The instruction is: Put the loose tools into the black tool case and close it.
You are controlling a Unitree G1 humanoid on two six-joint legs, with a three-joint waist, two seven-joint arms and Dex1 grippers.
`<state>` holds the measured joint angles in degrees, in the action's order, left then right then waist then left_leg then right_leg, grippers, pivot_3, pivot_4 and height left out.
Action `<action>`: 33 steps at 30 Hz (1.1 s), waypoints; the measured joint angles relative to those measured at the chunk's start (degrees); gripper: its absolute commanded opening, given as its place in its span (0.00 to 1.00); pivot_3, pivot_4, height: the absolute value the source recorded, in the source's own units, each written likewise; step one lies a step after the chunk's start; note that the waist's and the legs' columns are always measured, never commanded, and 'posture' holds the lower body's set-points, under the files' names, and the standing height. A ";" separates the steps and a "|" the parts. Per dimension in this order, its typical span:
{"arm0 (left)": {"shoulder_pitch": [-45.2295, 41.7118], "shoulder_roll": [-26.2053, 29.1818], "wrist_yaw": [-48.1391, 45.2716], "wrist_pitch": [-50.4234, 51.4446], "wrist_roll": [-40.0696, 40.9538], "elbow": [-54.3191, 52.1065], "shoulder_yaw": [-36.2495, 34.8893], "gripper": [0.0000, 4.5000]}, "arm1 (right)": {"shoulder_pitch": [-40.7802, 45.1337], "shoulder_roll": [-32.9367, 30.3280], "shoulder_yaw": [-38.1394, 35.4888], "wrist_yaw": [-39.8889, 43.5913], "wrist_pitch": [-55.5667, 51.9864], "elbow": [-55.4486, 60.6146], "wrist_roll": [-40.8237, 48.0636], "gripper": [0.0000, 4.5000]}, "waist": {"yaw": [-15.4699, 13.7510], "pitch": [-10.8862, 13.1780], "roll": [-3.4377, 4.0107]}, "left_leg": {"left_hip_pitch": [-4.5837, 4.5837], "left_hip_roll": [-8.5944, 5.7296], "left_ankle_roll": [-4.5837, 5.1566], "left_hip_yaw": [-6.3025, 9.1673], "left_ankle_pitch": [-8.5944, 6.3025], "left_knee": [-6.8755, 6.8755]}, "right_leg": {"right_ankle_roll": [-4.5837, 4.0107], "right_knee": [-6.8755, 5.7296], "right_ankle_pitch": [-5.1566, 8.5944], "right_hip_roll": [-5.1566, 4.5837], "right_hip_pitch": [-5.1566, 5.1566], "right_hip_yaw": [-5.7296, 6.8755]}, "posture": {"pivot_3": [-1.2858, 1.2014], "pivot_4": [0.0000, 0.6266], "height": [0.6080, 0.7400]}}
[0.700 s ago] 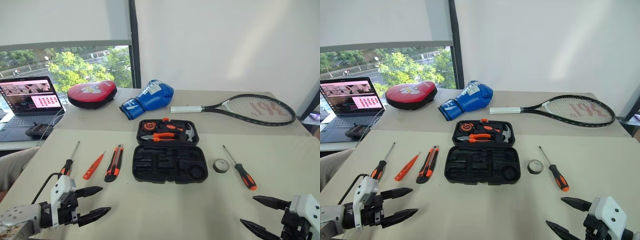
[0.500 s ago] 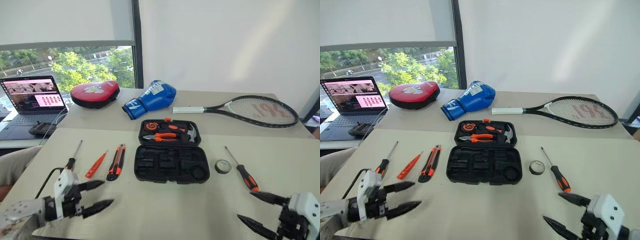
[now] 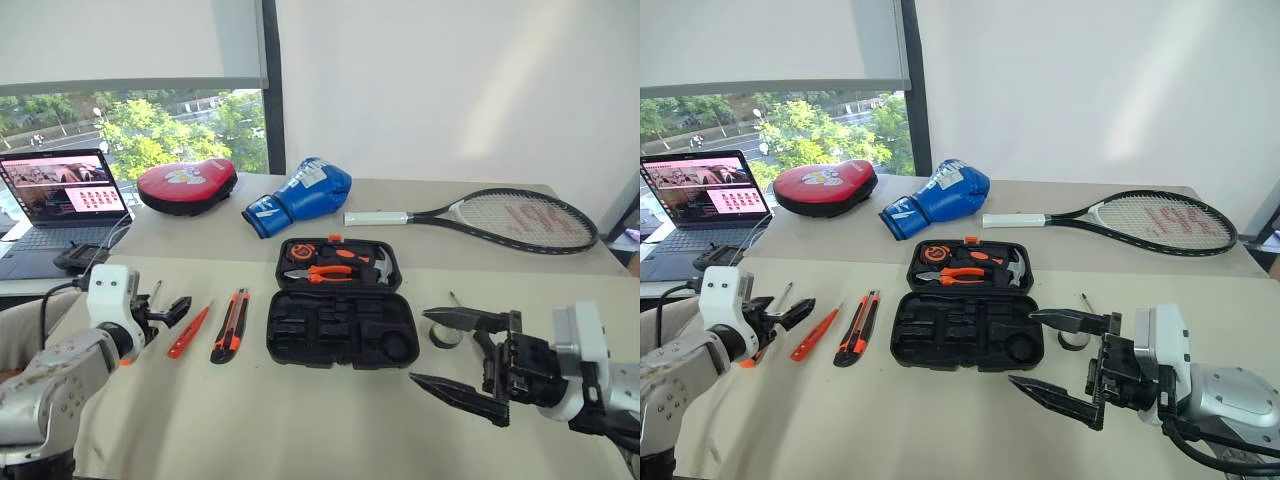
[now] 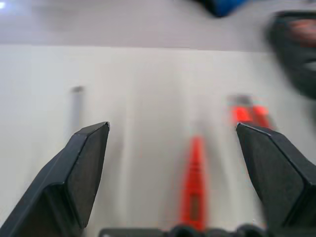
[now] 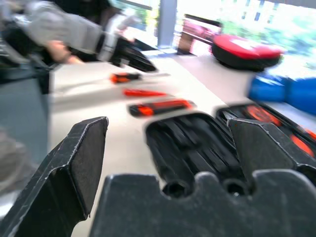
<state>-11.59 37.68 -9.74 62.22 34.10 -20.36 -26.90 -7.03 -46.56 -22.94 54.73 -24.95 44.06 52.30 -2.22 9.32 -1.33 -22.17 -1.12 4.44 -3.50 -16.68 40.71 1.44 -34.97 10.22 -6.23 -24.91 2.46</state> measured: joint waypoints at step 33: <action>-23.15 10.42 -52.09 -29.90 -11.68 16.39 36.17 0.19 | -13.74 4.11 -6.27 -7.48 0.71 3.78 -4.30 1.00 | -0.42 -0.03 0.05 | -0.14 -0.13 -0.29 -0.39 0.18 0.07 | -0.12 0.06 0.06 0.04 -0.06 -0.04 | 0.52 0.24 1.00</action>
<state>-34.74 48.10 -61.82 32.32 22.42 -3.97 9.27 -20.76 -42.45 -29.21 47.25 -24.24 47.84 48.00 -2.64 9.29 -1.28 -22.31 -1.25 4.15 -3.89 -16.50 40.78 1.32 -34.91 10.28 -6.18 -24.97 2.42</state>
